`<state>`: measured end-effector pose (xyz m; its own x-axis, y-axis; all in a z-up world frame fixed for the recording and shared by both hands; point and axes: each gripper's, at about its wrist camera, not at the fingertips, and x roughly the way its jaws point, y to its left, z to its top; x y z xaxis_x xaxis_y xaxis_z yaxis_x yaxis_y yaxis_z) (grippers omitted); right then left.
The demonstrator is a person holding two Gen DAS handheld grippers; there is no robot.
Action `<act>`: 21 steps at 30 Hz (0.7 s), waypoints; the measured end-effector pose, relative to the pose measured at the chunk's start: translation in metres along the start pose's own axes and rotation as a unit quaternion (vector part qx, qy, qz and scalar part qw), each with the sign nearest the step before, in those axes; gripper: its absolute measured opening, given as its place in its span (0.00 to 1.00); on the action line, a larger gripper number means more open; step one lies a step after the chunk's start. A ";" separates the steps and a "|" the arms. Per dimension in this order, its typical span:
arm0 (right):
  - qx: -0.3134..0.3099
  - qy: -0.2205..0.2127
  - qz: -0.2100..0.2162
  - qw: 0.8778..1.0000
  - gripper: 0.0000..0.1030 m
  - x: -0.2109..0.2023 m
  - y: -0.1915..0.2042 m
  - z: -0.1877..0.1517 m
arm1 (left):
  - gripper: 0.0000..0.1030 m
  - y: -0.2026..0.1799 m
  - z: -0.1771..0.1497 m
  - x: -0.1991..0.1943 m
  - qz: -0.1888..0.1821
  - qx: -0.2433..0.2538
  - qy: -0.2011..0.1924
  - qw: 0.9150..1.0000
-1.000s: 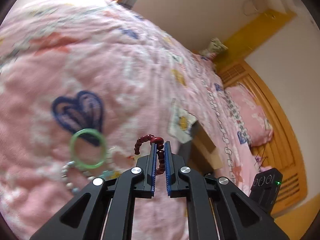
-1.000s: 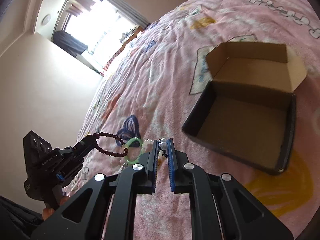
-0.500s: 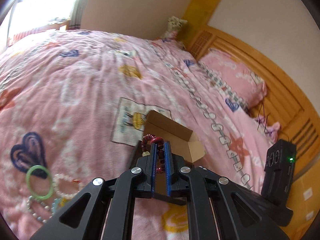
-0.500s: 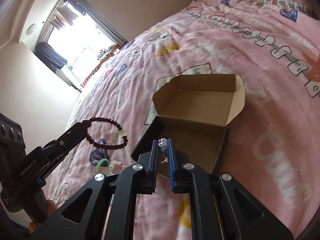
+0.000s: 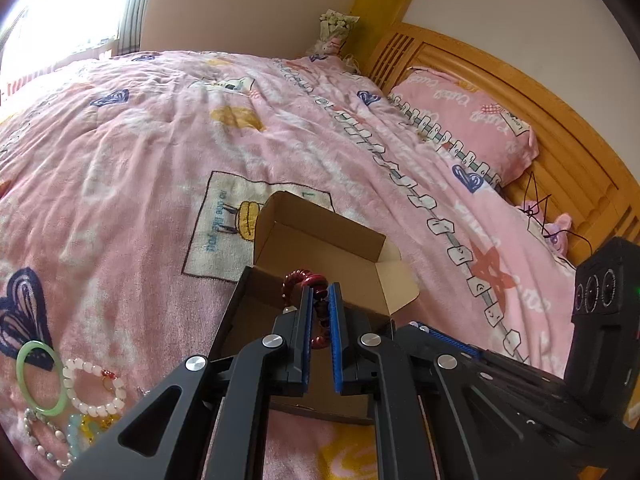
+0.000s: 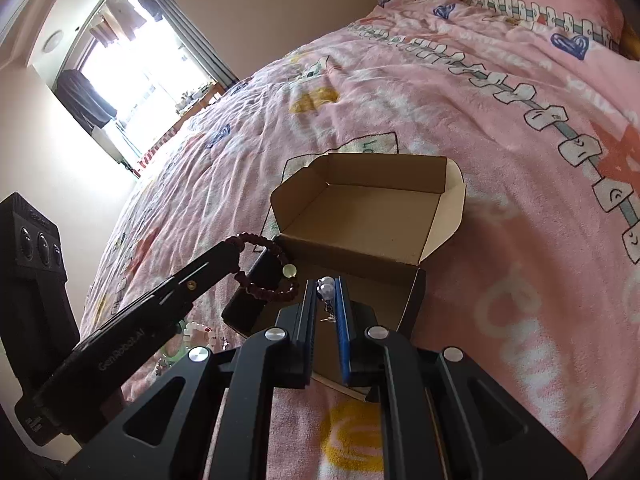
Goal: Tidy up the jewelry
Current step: 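Open both tools to drop the bracelet and earring into the box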
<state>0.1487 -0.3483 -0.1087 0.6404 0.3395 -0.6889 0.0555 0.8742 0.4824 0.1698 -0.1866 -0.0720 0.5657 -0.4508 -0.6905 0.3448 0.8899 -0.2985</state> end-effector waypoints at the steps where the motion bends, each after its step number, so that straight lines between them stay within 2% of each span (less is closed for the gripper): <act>1: 0.000 0.000 0.001 1.000 0.10 0.000 0.001 0.000 | 0.09 0.000 0.000 0.000 0.002 0.002 0.000 1.000; 7: -0.004 -0.016 0.003 1.000 0.14 -0.007 0.005 0.001 | 0.09 0.000 0.000 -0.002 0.009 0.001 -0.005 1.000; 8: -0.004 -0.017 0.003 1.000 0.19 -0.009 0.005 0.001 | 0.10 0.002 0.000 -0.003 0.014 0.000 -0.006 1.000; 9: -0.003 -0.020 0.002 1.000 0.28 -0.010 0.005 0.002 | 0.11 0.003 0.000 -0.002 0.022 -0.001 -0.005 1.000; 10: -0.002 -0.025 0.000 1.000 0.35 -0.012 0.005 0.002 | 0.22 0.004 0.000 -0.002 0.033 -0.003 -0.004 0.999; 11: -0.003 -0.030 -0.004 1.000 0.45 -0.014 0.005 0.003 | 0.42 0.006 0.001 -0.002 0.041 -0.006 -0.006 0.999; 13: -0.001 -0.036 -0.008 0.999 0.46 -0.018 0.004 0.004 | 0.65 0.009 0.001 -0.007 0.041 -0.009 -0.021 0.999; 15: 0.007 -0.040 0.000 0.999 0.46 -0.021 0.001 0.006 | 0.65 0.012 0.001 -0.012 0.047 -0.015 -0.032 0.998; 18: 0.009 -0.042 0.001 0.999 0.46 -0.024 0.000 0.007 | 0.65 0.018 0.004 -0.016 0.024 -0.029 -0.032 0.999; 21: 0.010 -0.042 0.003 0.999 0.46 -0.025 0.001 0.008 | 0.65 0.019 0.005 -0.019 0.027 -0.032 -0.034 0.999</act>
<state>0.1390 -0.3585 -0.0871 0.7023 0.3147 -0.6386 0.0659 0.8645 0.4984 0.1696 -0.1613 -0.0609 0.6329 -0.4045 -0.6602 0.2660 0.9144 -0.3052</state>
